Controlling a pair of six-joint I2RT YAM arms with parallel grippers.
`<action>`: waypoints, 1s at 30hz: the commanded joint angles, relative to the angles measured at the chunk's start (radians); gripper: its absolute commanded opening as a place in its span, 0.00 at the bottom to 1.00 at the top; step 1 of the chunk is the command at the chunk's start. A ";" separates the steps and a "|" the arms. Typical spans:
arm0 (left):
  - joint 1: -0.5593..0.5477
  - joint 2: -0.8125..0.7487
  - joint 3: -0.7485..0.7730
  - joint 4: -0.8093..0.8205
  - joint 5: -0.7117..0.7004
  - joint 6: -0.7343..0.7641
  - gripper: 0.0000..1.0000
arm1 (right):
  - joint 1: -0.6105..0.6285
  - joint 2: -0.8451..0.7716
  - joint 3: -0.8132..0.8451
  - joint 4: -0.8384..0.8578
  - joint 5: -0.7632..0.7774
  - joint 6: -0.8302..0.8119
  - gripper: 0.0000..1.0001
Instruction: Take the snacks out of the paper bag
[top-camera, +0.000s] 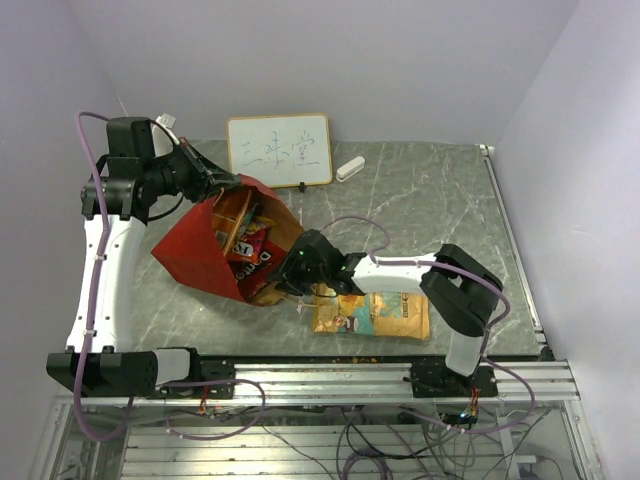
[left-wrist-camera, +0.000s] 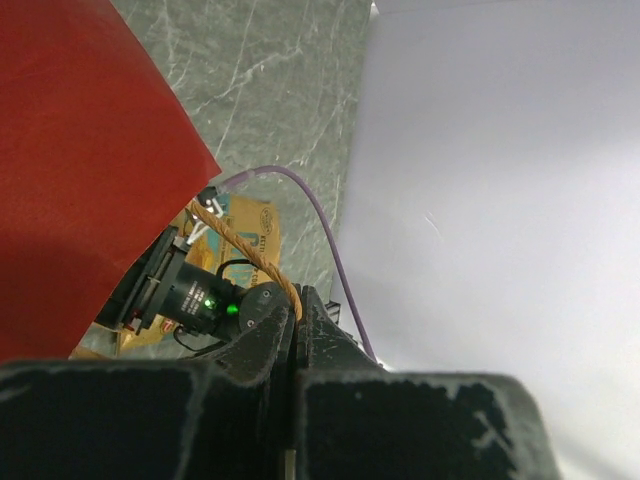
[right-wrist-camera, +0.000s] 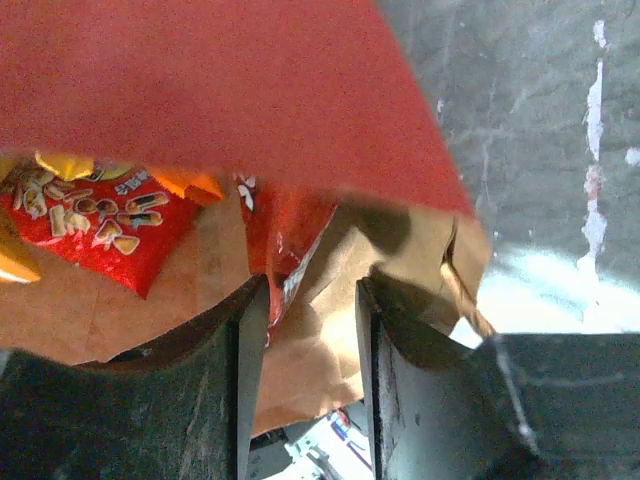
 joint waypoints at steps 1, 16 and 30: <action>0.003 -0.001 0.063 -0.008 0.074 0.021 0.07 | 0.009 0.051 0.039 0.058 0.035 0.046 0.39; 0.003 -0.013 0.077 -0.058 0.057 0.079 0.07 | 0.012 0.188 0.164 0.085 0.036 0.019 0.25; 0.040 -0.029 0.090 -0.099 -0.022 0.129 0.07 | 0.011 0.041 0.283 -0.155 0.016 -0.209 0.00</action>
